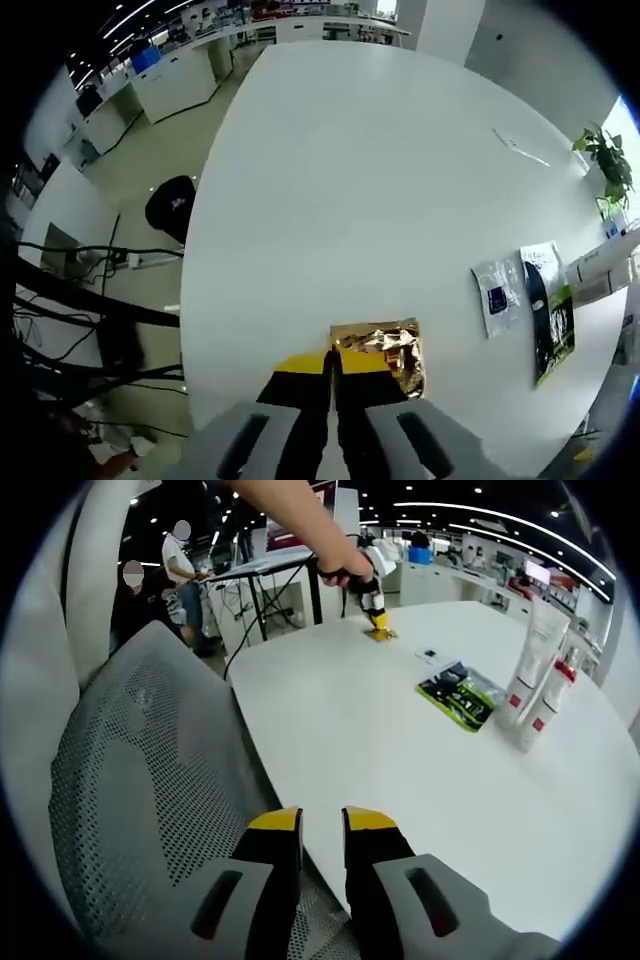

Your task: Arrange the skincare products in the storage area until every visible bottle or jar stands upright without overlapping.

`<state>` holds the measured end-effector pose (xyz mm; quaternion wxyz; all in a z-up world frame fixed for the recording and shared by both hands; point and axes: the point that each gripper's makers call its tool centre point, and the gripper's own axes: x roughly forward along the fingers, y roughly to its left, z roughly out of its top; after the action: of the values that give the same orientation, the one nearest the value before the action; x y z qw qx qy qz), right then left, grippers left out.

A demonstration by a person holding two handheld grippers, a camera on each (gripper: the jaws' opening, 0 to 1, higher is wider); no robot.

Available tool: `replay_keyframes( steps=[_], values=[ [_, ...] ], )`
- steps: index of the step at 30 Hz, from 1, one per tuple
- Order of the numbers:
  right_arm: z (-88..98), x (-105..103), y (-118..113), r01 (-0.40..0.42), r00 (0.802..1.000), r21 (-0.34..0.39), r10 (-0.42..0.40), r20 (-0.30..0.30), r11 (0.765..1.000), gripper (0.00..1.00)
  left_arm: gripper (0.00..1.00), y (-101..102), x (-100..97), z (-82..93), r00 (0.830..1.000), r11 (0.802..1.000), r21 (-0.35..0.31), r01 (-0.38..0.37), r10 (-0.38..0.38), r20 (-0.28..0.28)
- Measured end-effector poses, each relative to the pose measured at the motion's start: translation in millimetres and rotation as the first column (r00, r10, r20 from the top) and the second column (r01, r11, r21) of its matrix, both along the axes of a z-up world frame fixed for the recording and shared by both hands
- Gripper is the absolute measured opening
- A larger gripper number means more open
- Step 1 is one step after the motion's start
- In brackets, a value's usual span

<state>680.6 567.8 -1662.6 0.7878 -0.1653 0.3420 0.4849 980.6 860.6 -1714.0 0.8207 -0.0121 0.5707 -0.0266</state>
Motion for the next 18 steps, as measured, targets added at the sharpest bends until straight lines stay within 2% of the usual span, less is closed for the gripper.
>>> replay_keyframes(
  steps=[2, 4, 8, 10, 14, 17, 18],
  values=[
    [0.5, 0.0, 0.3, 0.001, 1.000, 0.003, -0.001, 0.001, 1.000, 0.14, 0.05, -3.4, -3.3, -1.6, 1.000, 1.000, -0.018, 0.007, -0.008, -0.016],
    [0.5, 0.2, 0.0, 0.001, 1.000, 0.001, -0.001, 0.003, 1.000, 0.14, 0.10, -4.7, -5.3, -2.2, 1.000, 1.000, -0.022, 0.008, -0.009, -0.016],
    [1.1, 1.0, -0.3, 0.003, 1.000, 0.003, -0.003, 0.008, 1.000, 0.14, 0.32, -16.7, -5.4, -3.6, 1.000, 0.996, -0.081, -0.027, 0.027, -0.002],
    [0.8, 0.9, -0.5, 0.003, 1.000, 0.001, -0.003, 0.006, 1.000, 0.14, 0.40, -27.9, -7.3, -1.2, 1.000, 0.996, -0.092, -0.013, 0.013, 0.007],
    [1.8, 0.7, 0.4, -0.003, 1.000, 0.003, 0.003, 0.013, 1.000, 0.14, 0.47, -48.9, -3.5, 4.2, 0.999, 0.990, -0.136, 0.024, -0.019, 0.042],
    [1.9, 0.7, 0.5, -0.003, 1.000, 0.003, 0.003, 0.015, 1.000, 0.14, 0.54, -60.0, -9.4, 1.5, 0.998, 0.988, -0.143, 0.053, -0.049, 0.029],
    [2.1, 1.1, 0.2, -0.001, 1.000, 0.002, 0.001, 0.017, 1.000, 0.14, 0.55, -61.0, -13.7, -1.2, 0.997, 0.990, -0.118, 0.082, -0.081, 0.014]
  ],
)
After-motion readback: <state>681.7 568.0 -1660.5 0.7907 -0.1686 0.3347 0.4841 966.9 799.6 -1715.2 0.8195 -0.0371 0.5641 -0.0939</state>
